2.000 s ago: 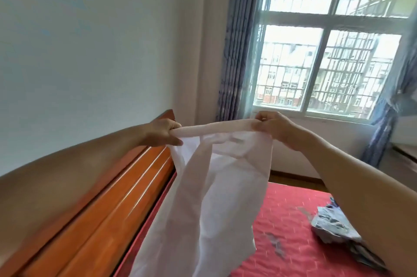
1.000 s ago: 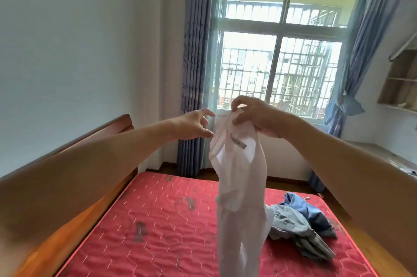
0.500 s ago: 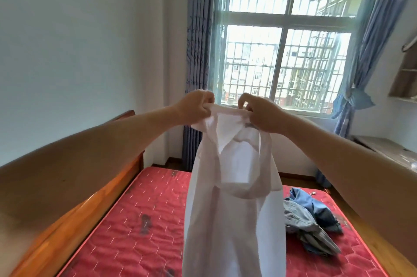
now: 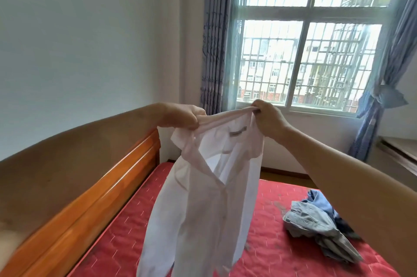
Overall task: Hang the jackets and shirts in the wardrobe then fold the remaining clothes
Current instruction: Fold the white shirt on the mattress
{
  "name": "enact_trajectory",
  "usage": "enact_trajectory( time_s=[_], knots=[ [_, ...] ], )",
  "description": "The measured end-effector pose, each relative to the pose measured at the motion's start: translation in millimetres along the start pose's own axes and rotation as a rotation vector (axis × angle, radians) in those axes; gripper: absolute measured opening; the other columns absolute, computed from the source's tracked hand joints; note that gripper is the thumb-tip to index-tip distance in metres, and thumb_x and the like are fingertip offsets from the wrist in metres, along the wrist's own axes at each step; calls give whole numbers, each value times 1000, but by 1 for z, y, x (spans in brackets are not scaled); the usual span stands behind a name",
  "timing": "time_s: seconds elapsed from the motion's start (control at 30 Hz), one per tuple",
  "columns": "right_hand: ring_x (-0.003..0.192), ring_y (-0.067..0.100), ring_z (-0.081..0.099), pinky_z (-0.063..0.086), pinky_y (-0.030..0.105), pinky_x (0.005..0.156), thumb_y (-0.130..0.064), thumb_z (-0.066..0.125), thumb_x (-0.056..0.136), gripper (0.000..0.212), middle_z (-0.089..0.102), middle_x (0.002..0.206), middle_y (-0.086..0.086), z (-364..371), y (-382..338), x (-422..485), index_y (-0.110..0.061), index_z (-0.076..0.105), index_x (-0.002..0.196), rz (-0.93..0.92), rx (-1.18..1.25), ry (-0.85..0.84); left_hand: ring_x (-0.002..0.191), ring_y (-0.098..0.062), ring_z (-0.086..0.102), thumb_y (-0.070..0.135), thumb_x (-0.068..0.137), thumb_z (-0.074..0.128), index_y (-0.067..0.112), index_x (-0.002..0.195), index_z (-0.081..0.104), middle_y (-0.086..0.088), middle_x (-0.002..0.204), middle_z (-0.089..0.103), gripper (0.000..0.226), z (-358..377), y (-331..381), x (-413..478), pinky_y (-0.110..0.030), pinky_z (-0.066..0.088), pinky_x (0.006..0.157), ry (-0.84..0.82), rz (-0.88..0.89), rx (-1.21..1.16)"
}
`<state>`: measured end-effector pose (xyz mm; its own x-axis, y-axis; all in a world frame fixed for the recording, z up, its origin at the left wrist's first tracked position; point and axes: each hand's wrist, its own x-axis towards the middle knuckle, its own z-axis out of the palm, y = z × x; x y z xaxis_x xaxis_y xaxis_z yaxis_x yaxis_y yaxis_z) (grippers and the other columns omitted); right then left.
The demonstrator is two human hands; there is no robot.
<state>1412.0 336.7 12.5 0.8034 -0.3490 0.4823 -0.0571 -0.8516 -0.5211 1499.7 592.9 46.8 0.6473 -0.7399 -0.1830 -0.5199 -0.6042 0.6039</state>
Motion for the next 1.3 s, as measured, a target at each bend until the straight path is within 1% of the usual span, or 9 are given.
enact_trajectory(
  time_s=[0.27,0.57,0.67,0.77,0.87,1.0,1.1,1.2,1.3],
  knots=[
    [89,31,62,54,43,80,-12,42,100,21,65,96,12,1,-27,10,-8,60,110,62,94,111,106,-31,68,1,96,61,1,129,61,-19,122,68,33,1,-8,-18,-40,61,83,-188,22,-477],
    [74,26,60,45,37,61,-41,44,104,30,61,80,5,-11,-20,1,-13,54,99,-61,-217,-24,96,-25,68,27,104,54,15,132,55,-12,118,65,31,12,-5,-26,-44,60,87,-14,55,-661],
    [73,24,60,52,40,65,-36,45,104,18,59,81,3,-19,-15,-8,-19,50,106,-75,-339,-128,109,-36,67,23,92,73,22,131,57,-14,123,64,43,7,-15,-22,-54,57,92,65,86,-473],
    [99,34,63,53,45,88,-21,41,102,25,64,109,11,-25,-7,-17,-19,53,124,-55,-373,-265,102,-34,65,8,92,59,22,106,69,-13,108,66,22,8,-21,-17,-47,59,88,313,95,-122],
    [98,34,63,53,39,82,-8,43,98,21,64,101,10,-29,-1,-26,-18,61,102,-6,-335,-322,95,-29,63,6,91,50,20,93,71,-8,94,66,25,8,-23,-12,-34,50,76,472,45,188],
    [73,29,70,61,36,62,-12,54,98,11,57,76,2,-35,1,-33,-16,64,99,142,-151,-359,93,-26,63,10,96,47,20,111,69,-7,102,67,28,6,-33,-7,-35,52,79,446,-109,346],
    [52,31,65,60,35,49,-6,46,97,20,62,83,18,-39,0,-39,-8,65,97,433,365,-343,87,-32,70,3,93,45,16,102,70,-13,98,70,30,6,-38,-4,-48,61,72,363,-126,83],
    [63,38,71,61,43,58,0,42,96,25,62,84,21,-38,2,-40,-1,62,111,552,618,-278,76,-25,69,-8,94,38,12,97,68,-14,95,67,37,6,-35,-3,-41,61,68,291,-88,-328],
    [75,38,70,62,51,71,-15,48,98,30,62,80,19,-36,7,-35,-1,59,122,595,757,-280,89,-22,63,2,102,37,12,117,60,-13,108,59,29,3,-31,-9,-34,58,74,207,-33,-518]
  ],
)
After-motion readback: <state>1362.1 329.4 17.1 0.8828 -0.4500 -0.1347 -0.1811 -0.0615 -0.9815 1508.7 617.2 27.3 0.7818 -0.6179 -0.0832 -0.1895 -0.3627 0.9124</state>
